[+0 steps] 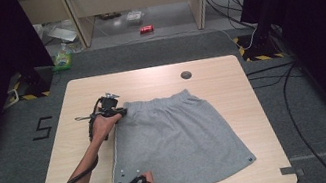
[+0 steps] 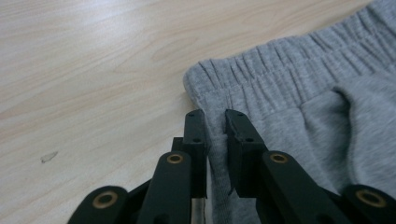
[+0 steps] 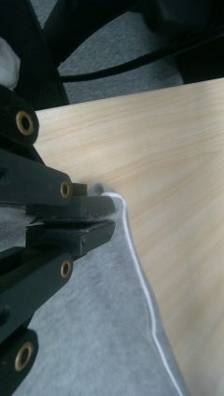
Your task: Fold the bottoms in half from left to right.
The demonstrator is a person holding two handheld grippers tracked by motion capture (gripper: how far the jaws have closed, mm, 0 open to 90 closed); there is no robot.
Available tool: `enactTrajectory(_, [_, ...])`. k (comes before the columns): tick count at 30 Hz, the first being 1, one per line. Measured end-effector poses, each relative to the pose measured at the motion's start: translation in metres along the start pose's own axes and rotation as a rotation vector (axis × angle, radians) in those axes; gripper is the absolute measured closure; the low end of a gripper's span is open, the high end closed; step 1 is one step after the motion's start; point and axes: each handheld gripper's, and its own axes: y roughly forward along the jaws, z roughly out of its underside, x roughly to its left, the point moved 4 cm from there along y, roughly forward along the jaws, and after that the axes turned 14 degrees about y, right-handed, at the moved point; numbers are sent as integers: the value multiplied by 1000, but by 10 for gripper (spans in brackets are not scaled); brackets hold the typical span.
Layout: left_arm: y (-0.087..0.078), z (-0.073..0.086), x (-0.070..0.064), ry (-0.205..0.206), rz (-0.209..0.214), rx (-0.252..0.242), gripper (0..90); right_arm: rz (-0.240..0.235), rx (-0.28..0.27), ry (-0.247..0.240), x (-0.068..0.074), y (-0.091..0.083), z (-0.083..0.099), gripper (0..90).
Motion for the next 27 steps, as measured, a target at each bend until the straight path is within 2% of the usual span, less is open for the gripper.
enactTrajectory(3, [-8, -12, 0, -17, 12, -25, 793, -6, -31, -1, -2, -8, -7, 868])
enactTrajectory(6, [-19, -28, -3, -1, 7, -42, 794, 0, -60, -1, -4, -19, -12, 868])
enactTrajectory(12, [-32, -58, -18, 20, 15, -60, 795, 5, -129, 42, -15, -47, -19, 869])
enactTrajectory(18, [-36, -83, -33, 12, 43, -83, 794, 28, -212, 86, -28, -87, -19, 870])
enactTrajectory(27, [-28, -116, -64, 37, 61, -76, 794, 60, -280, 171, -50, -131, -1, 870])
